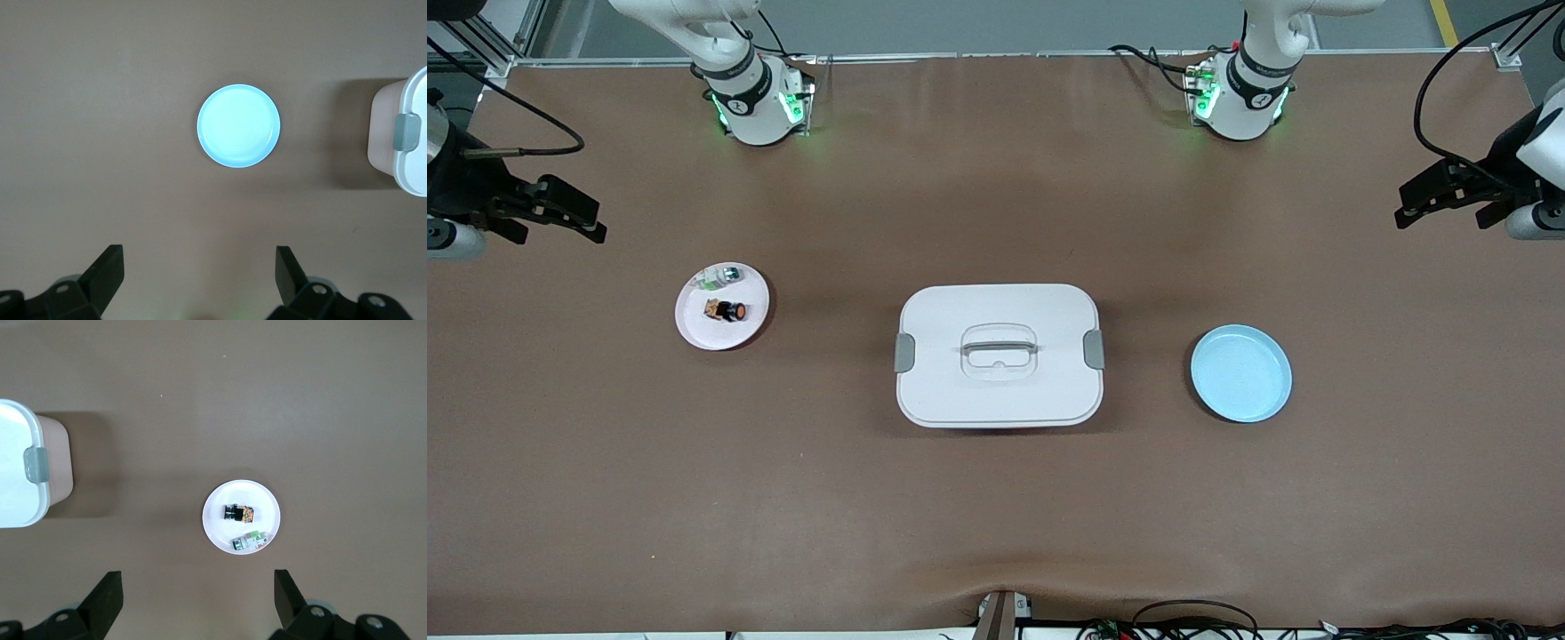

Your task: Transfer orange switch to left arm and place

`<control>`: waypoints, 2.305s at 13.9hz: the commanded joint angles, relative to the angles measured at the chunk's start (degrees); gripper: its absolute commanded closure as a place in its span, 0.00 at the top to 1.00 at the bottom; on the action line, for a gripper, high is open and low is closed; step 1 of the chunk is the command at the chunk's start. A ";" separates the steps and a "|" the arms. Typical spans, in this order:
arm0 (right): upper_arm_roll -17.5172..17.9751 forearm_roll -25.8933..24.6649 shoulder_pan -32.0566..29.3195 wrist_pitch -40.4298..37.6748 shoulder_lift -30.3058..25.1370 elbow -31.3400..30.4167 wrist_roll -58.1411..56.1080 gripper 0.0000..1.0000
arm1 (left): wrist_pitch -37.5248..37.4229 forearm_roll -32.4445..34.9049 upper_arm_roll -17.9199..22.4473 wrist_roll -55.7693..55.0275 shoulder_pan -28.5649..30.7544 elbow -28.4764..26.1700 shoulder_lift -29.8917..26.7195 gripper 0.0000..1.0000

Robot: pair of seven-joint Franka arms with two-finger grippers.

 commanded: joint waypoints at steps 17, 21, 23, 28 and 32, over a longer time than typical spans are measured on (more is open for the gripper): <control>-0.27 0.98 -0.74 -0.32 0.09 0.90 -1.57 1.00 | -0.81 0.95 -0.19 1.11 0.29 1.60 0.43 1.00; -0.36 0.89 -1.17 -0.40 0.09 0.90 -1.57 1.00 | -0.81 0.95 -0.19 0.93 0.20 1.60 0.43 1.00; -0.18 0.80 -1.53 -0.84 0.09 0.99 -1.66 1.00 | -0.81 0.95 -0.19 1.11 0.29 1.60 0.43 1.00; -0.36 0.45 -1.79 -1.11 0.18 1.43 -1.57 1.00 | -0.81 0.95 -0.19 1.19 0.29 1.60 0.43 1.00; -0.27 -1.73 -1.44 0.29 0.62 -3.29 -1.93 1.00 | -0.81 0.95 -0.19 1.19 0.29 1.69 0.51 1.00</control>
